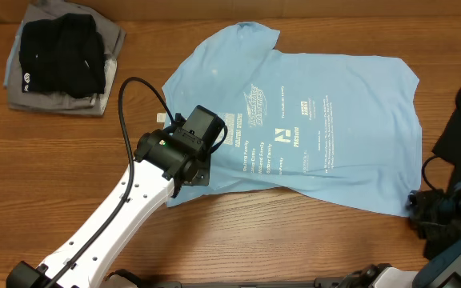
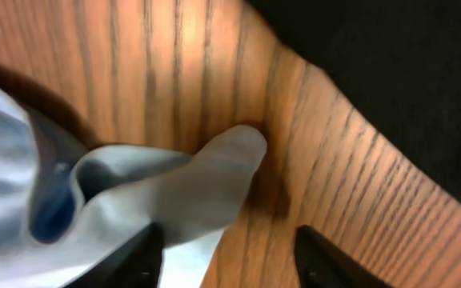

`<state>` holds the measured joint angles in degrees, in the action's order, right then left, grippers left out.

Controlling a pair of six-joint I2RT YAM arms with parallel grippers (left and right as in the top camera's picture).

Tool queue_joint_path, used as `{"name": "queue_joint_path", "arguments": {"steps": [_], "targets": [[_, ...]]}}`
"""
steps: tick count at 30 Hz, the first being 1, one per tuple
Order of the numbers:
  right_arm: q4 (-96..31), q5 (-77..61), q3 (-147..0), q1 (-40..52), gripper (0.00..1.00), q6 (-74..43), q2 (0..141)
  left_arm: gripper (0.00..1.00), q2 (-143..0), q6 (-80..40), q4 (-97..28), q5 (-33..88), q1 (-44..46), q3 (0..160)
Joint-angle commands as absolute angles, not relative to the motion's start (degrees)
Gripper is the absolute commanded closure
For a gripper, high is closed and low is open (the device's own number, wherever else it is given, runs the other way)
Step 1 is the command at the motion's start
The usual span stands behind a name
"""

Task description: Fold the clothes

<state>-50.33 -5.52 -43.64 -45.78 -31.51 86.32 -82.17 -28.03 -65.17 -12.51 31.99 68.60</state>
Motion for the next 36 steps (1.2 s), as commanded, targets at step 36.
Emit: {"name": "queue_joint_path", "arguments": {"steps": [36], "targets": [[-44.12, -6.57, -41.52, -46.61, 0.65, -31.53, 87.02, 0.96, -81.32, -26.76, -65.98, -13.52, 31.83, 68.51]]}}
